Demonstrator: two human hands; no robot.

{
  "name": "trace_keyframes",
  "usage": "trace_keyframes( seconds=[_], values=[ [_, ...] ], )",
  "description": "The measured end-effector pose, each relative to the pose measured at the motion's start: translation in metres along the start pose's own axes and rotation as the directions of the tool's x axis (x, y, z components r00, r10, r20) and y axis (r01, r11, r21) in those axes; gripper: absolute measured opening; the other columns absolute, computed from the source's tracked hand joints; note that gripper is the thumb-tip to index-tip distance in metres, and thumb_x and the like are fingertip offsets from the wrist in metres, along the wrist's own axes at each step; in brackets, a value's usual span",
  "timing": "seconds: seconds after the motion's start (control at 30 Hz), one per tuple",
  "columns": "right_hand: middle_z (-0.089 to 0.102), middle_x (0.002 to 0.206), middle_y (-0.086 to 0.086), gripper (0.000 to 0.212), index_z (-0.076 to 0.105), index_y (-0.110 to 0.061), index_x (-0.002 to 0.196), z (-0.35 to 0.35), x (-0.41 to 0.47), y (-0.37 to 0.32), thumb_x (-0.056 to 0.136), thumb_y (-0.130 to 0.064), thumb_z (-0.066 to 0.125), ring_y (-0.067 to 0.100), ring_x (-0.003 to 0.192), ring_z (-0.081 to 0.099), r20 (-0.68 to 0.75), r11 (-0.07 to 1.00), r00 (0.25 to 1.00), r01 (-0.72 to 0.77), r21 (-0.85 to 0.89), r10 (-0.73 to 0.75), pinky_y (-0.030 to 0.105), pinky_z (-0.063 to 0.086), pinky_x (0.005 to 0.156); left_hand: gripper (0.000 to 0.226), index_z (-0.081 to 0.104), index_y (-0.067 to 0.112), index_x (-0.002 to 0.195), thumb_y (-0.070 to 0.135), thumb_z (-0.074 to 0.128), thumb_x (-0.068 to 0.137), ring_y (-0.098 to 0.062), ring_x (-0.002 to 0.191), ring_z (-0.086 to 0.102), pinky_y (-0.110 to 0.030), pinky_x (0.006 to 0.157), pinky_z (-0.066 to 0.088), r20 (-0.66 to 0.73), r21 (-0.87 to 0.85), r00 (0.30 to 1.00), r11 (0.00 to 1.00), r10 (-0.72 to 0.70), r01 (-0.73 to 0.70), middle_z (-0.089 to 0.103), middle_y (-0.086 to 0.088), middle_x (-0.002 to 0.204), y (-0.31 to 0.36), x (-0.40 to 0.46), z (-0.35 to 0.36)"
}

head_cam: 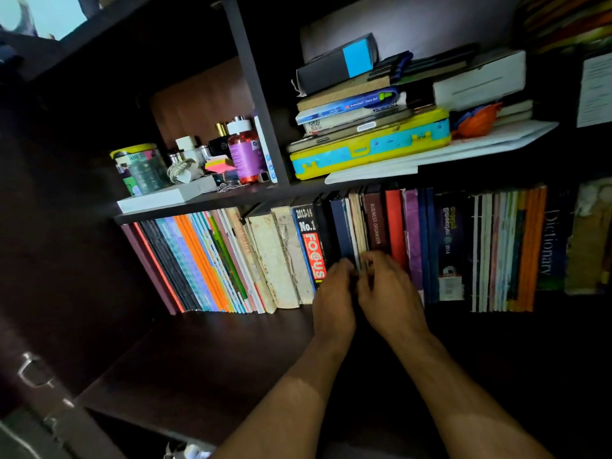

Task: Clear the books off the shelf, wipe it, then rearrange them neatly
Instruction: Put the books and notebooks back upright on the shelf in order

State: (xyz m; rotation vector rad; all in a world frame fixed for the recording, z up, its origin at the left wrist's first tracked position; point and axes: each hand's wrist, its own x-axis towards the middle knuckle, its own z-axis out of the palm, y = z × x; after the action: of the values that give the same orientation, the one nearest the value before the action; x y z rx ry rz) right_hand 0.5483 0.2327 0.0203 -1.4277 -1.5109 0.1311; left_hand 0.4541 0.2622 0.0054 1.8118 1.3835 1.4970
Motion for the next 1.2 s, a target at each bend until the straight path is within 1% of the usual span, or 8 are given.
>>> trace_keyframes(
  seconds=[0.17, 0.3, 0.43, 0.57, 0.8, 0.9, 1.0, 1.2],
  values=[
    [0.059, 0.117, 0.014, 0.042, 0.057, -0.010, 0.125, 0.007, -0.005, -0.002, 0.084, -0.010, 0.066, 0.036, 0.105, 0.059, -0.040, 0.996, 0.997, 0.057, -0.065, -0.060, 0.045, 0.047, 0.088, 0.013, 0.059, 0.016, 0.104, 0.018, 0.049, 0.097, -0.010, 0.089, 0.052, -0.030, 0.079, 0.044, 0.255, 0.280, 0.913, 0.879, 0.319, -0.386, 0.055, 0.003, 0.100, -0.027, 0.007, -0.018],
    [0.054, 0.140, 0.009, 0.049, 0.056, -0.011, 0.135, 0.007, -0.009, -0.031, 0.086, -0.014, 0.060, 0.035, 0.133, 0.047, -0.077, 0.899, 0.920, 0.355, -0.256, -0.385, 0.050, 0.038, 0.106, 0.050, 0.048, 0.021, 0.134, 0.028, 0.069, 0.089, -0.025, 0.127, 0.049, -0.045, 0.107, 0.044, -0.102, 0.422, 0.907, 0.844, 0.408, -0.332, 0.050, -0.003, 0.137, -0.042, 0.015, -0.063],
    [0.023, 0.166, 0.013, 0.074, 0.037, -0.006, 0.154, 0.037, 0.009, -0.068, 0.082, -0.021, 0.049, 0.035, 0.155, 0.013, 0.235, 0.519, 0.680, 0.700, -0.491, -0.695, 0.062, 0.013, 0.122, 0.105, 0.002, 0.027, 0.162, 0.071, 0.057, 0.085, -0.023, 0.158, -0.004, -0.052, 0.123, 0.006, -0.380, 0.511, 0.906, 0.859, 0.186, 0.039, -0.002, -0.005, 0.171, -0.077, 0.061, -0.147],
    [0.026, 0.165, 0.012, 0.074, 0.035, -0.008, 0.155, 0.090, 0.046, -0.121, 0.085, -0.029, 0.037, 0.032, 0.155, 0.016, 0.440, 0.152, 0.375, 0.873, -0.463, -0.816, 0.058, 0.011, 0.124, 0.098, -0.005, 0.021, 0.163, 0.073, 0.035, 0.090, -0.021, 0.155, -0.021, -0.065, 0.123, 0.002, -0.122, 0.567, 0.982, 0.822, 0.146, -0.051, -0.021, -0.001, 0.169, -0.148, 0.072, -0.194],
    [0.010, 0.167, 0.019, 0.090, 0.017, -0.003, 0.160, 0.161, 0.112, -0.157, 0.095, -0.061, 0.038, 0.034, 0.156, 0.003, 0.705, -0.213, 0.334, 0.796, -0.566, -0.626, 0.061, -0.006, 0.123, 0.086, -0.007, 0.035, 0.160, 0.060, 0.046, 0.098, -0.013, 0.152, -0.028, -0.065, 0.117, 0.005, -0.058, 0.360, 0.988, 0.927, 0.140, -0.110, -0.027, 0.013, 0.166, -0.151, 0.073, -0.200],
    [-0.014, 0.165, 0.023, 0.095, -0.008, -0.004, 0.159, 0.163, 0.102, -0.158, 0.097, -0.068, 0.024, 0.037, 0.154, -0.012, 0.744, -0.284, 0.344, 0.769, -0.573, -0.573, 0.062, -0.015, 0.120, 0.081, 0.015, 0.027, 0.161, 0.023, 0.062, 0.095, -0.006, 0.155, -0.007, -0.042, 0.127, 0.009, -0.349, 0.054, 0.935, 0.997, 0.068, -0.052, -0.004, 0.000, 0.171, -0.159, 0.073, -0.208],
    [0.001, 0.167, 0.024, 0.087, 0.013, -0.006, 0.161, 0.159, 0.101, -0.173, 0.098, -0.061, 0.037, 0.039, 0.155, 0.002, 0.733, -0.253, 0.251, 0.827, -0.502, -0.632, 0.060, -0.006, 0.122, 0.082, 0.014, 0.014, 0.162, 0.036, 0.059, 0.097, -0.020, 0.157, 0.003, -0.040, 0.127, 0.011, -0.464, -0.067, 0.862, 0.978, -0.205, 0.196, -0.002, -0.010, 0.171, -0.160, 0.078, -0.213],
    [0.005, 0.167, 0.023, 0.078, 0.019, -0.010, 0.161, 0.197, 0.146, -0.221, 0.100, -0.056, 0.036, 0.035, 0.156, 0.005, 0.745, -0.363, 0.126, 0.812, -0.457, -0.655, 0.051, -0.005, 0.125, 0.084, 0.002, 0.023, 0.163, 0.042, 0.056, 0.102, -0.005, 0.151, -0.016, -0.037, 0.123, 0.002, -0.340, -0.098, 0.915, 0.976, -0.216, 0.194, -0.019, 0.005, 0.167, -0.167, 0.083, -0.211]
  ],
)
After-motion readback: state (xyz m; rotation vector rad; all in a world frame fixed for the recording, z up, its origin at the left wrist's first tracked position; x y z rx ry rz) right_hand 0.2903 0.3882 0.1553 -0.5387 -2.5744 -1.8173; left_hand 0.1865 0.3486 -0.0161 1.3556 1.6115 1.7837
